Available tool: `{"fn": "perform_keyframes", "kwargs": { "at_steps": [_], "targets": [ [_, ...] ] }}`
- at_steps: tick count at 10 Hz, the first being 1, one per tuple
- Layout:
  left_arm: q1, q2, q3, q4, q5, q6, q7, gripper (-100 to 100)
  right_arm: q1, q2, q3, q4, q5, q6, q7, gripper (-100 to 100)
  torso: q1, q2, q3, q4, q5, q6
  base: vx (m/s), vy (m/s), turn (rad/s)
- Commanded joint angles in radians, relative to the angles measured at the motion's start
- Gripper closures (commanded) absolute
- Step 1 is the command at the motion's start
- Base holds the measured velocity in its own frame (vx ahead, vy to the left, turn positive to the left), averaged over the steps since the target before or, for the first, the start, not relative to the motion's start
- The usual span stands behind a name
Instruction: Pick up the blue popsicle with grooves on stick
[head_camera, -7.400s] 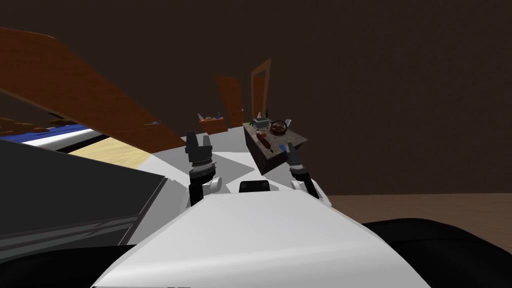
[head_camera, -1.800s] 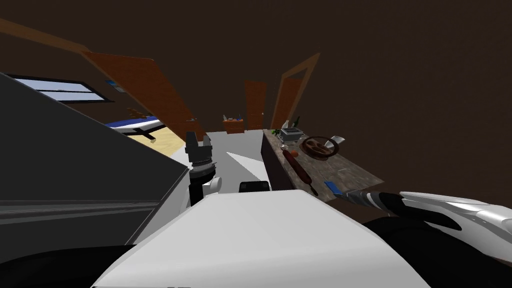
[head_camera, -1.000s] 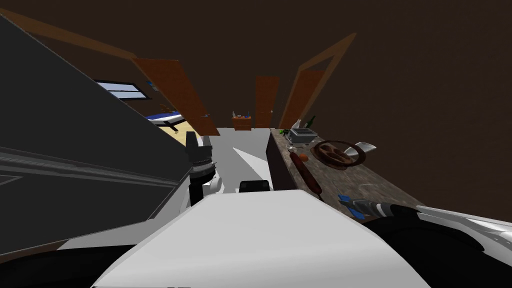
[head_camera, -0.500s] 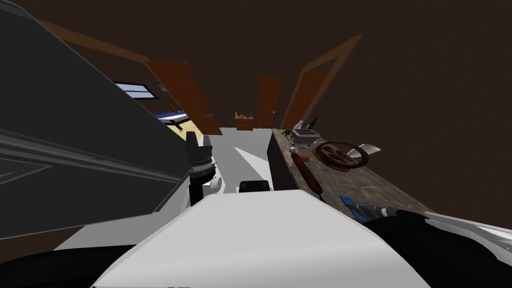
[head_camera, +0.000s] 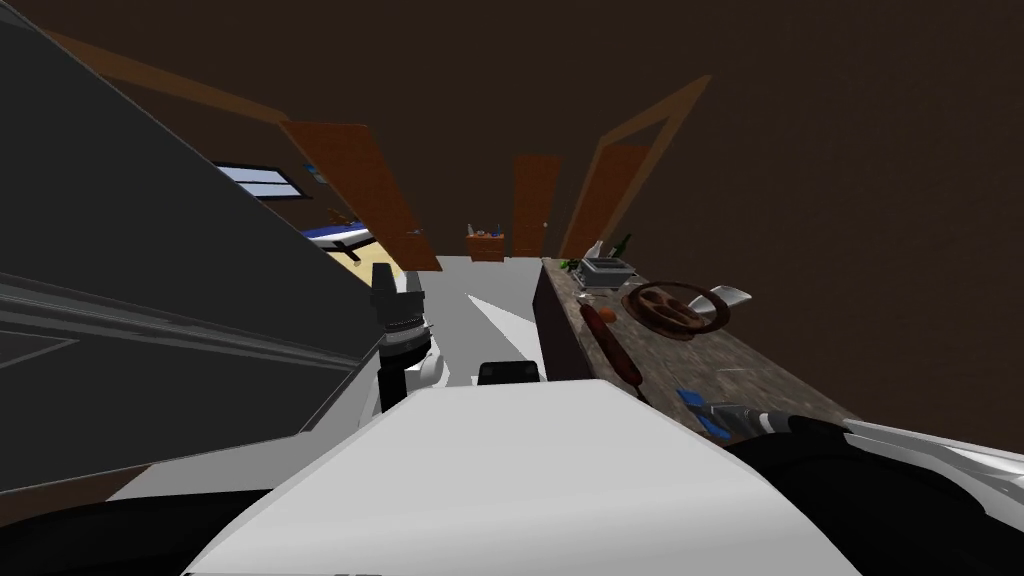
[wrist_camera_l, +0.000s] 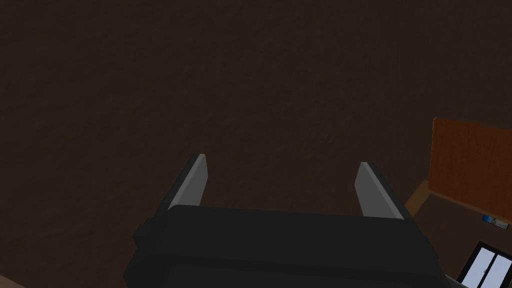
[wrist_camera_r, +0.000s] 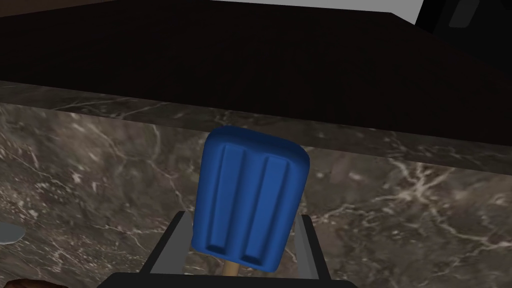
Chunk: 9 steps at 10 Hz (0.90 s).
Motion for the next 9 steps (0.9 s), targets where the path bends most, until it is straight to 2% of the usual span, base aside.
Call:
{"fn": "perform_keyframes", "kwargs": {
  "at_steps": [1,3,5,6,8,9],
  "targets": [
    [0.000,0.000,0.000,0.000,0.000,0.000,0.000,0,0.022,-0.026,-0.026,-0.035,0.007,0.010,-0.003,100,0.000,0.000,0.000,0.000,0.000,0.000,0.063,-0.011,-0.271],
    [0.000,0.000,0.000,0.000,0.000,0.000,0.000,0,0.033,-0.067,-0.057,-0.076,0.037,0.018,-0.019,100,0.000,-0.002,-0.001,0.000,0.000,-0.001,0.068,-0.011,-0.234],
    [0.000,0.000,0.000,0.000,0.000,0.000,0.000,0,0.037,-0.081,-0.068,-0.090,0.047,0.021,-0.025,100,0.000,-0.002,-0.001,0.000,0.000,-0.002,0.047,-0.005,-0.099],
    [0.000,0.000,0.000,0.000,0.000,0.000,0.000,0,0.044,-0.108,-0.089,-0.117,0.067,0.026,-0.036,100,0.000,-0.002,-0.001,0.000,0.000,-0.002,0.063,-0.016,-0.247],
    [0.000,0.000,0.000,0.000,0.000,0.000,0.000,0,0.054,-0.108,-0.093,-0.121,0.054,0.030,-0.025,100,0.000,-0.002,-0.001,0.000,-0.001,-0.001,0.033,-0.001,-0.099],
    [0.000,0.000,0.000,0.000,0.000,0.000,0.000,0,0.052,-0.108,-0.092,-0.121,0.058,0.031,-0.028,0,0.000,0.000,0.000,0.000,-0.001,-0.002,0.000,0.000,0.000]
  ]
}}
